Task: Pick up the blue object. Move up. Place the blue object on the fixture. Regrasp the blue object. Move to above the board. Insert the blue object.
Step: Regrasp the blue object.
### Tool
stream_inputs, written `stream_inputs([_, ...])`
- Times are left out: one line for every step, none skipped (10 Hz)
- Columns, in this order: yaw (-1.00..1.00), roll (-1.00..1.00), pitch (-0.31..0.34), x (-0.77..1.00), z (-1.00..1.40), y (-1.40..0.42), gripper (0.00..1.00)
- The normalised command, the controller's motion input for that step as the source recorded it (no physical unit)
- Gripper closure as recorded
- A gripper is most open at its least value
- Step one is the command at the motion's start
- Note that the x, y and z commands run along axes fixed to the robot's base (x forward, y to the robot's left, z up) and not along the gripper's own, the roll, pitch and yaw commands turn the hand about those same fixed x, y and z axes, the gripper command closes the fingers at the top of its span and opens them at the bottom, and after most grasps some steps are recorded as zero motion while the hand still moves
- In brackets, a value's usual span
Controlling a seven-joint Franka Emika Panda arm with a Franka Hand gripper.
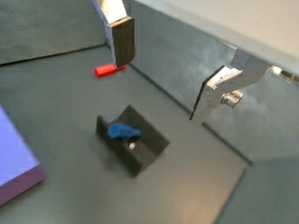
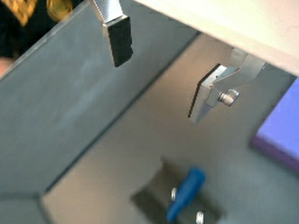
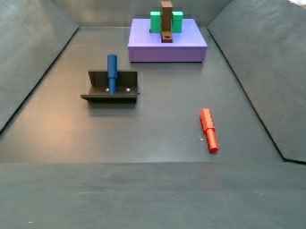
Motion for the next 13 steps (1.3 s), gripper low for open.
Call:
stream_inputs([0.44, 0.72, -0.086, -0.43, -0.66, 0.28, 0.0])
stream_inputs([0.45, 0.56, -0.191, -0.51, -0.81, 0.3, 0.0])
stream_inputs([0.42, 0.52, -0.149, -0.46, -0.85, 0.33, 0.0])
stream_inputs([0.37, 0.54, -0.1, -0.39, -0.84, 0.35, 0.0])
stream_inputs([0.14, 0.53, -0.083, -0.2, -0.85, 0.26, 0.0])
stream_inputs([0.0, 0.47, -0.023, -0.06, -0.89, 0.21, 0.0])
stream_inputs([-0.01, 0.49, 0.0, 0.03, -0.86, 0.07, 0.0])
stream_inputs([-0.26, 0.6, 0.131, 0.22, -0.68, 0.0, 0.0])
stream_inputs([-0.26, 0.55, 0.151, 0.15, -0.69, 0.0, 0.0])
stream_inputs([-0.15, 0.46, 0.066, 0.06, -0.57, -0.03, 0.0])
stream_inputs([0.0, 0.32, 0.0, 0.0, -0.32, -0.01, 0.0])
stream_inputs([0.0, 0.3, 0.0, -0.04, -0.42, -0.03, 0.0])
stream_inputs([0.03, 0.19, 0.0, 0.0, -0.27, -0.13, 0.0])
